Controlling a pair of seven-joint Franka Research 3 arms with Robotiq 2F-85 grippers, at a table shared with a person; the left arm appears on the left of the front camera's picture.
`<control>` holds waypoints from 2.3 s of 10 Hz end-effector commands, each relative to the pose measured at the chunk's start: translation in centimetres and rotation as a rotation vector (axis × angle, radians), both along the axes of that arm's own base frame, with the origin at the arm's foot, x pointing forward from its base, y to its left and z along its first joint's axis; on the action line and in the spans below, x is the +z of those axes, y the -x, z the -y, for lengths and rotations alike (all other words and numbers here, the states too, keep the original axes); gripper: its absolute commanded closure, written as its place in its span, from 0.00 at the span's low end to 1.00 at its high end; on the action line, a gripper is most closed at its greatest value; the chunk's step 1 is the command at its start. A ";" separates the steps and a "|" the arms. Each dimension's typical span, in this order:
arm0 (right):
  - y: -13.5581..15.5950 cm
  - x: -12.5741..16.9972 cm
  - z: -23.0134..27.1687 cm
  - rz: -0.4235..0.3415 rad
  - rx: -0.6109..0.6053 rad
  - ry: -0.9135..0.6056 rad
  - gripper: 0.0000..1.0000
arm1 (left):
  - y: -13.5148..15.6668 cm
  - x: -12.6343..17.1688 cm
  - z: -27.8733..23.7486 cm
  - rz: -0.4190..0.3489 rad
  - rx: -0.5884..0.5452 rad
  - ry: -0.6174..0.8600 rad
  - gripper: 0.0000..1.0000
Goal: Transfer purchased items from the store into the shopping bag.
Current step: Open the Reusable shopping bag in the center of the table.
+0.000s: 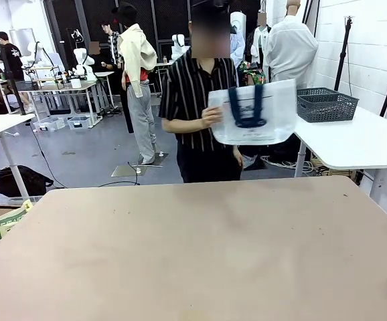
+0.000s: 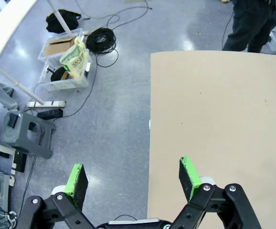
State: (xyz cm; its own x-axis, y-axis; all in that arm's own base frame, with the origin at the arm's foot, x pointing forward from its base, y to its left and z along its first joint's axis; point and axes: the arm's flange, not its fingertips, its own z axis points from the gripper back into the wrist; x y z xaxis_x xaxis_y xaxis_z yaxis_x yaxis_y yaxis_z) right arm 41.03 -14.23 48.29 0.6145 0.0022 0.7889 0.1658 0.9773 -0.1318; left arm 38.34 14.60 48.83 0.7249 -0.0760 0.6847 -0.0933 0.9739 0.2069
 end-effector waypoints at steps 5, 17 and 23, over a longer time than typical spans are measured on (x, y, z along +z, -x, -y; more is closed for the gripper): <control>-0.1 -0.2 0.2 -0.007 0.006 -0.009 0.00 | 0.0 0.0 0.1 0.001 -0.006 -0.010 0.00; -0.1 -0.2 0.2 -0.007 0.006 -0.009 0.00 | 0.0 0.0 0.1 0.001 -0.006 -0.010 0.00; -0.1 -0.2 0.2 -0.007 0.006 -0.009 0.00 | 0.0 0.0 0.1 0.001 -0.006 -0.010 0.00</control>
State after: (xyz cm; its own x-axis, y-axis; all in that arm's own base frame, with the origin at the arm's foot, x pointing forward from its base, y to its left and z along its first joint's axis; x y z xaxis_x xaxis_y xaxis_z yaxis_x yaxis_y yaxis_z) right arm 41.03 -14.23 48.29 0.6145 0.0021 0.7889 0.1658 0.9773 -0.1318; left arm 38.34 14.60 48.83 0.7249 -0.0761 0.6847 -0.0933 0.9739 0.2069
